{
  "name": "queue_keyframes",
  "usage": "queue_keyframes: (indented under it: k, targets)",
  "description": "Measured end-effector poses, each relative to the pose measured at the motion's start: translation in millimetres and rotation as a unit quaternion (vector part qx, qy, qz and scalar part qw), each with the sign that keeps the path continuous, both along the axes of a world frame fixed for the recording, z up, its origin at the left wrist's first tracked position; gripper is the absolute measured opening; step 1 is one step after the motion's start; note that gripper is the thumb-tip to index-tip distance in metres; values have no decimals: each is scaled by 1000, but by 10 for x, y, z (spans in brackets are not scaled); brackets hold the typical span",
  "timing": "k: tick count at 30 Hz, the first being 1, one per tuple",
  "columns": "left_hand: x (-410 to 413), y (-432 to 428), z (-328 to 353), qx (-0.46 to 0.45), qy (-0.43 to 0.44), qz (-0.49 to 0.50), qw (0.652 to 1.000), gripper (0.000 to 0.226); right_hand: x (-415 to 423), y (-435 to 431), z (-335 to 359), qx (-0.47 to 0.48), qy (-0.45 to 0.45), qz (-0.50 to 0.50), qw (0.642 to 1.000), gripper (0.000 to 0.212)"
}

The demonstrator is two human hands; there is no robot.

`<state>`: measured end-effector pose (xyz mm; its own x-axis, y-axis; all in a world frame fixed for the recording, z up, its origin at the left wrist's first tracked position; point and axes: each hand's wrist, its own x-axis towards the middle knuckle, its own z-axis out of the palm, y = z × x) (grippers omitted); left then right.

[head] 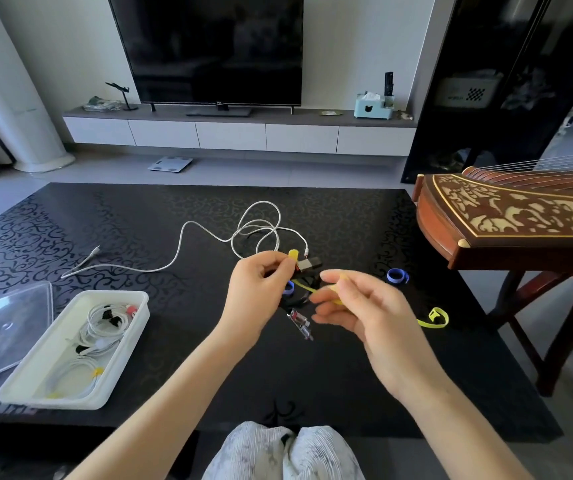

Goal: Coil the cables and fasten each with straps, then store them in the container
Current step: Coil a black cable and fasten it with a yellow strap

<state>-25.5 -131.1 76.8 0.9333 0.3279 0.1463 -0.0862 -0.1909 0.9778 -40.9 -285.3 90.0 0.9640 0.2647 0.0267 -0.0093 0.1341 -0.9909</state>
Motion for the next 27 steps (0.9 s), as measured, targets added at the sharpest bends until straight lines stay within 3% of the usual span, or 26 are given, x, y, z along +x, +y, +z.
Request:
queue_keyframes:
  k: [3,7,8,11,14,21,27]
  targets:
    - [-36,0,18,59,-10,-2,998,20,26,-46,48,-100,-110,6,989,20]
    - [-140,-8,4,120,-34,-14,992,18,72,-98,87,-236,-269,-42,933,14]
    - [-171,-13,9,124,-41,-17,991,18,71,-98,111,-219,-256,-36,941,14]
    - [-261,-42,23,144,-57,-27,988,15,68,-47,192,-65,-107,12,992,12]
    - [-349,-75,36,153,-81,-45,984,20,64,-8,181,9,-29,21,999,13]
    - [-393,-54,2,175,-112,-56,976,15,44,13,117,-82,-86,-7,993,14]
    - [-400,-36,-39,259,-171,-71,948,18,62,10,136,-71,-65,-5,995,15]
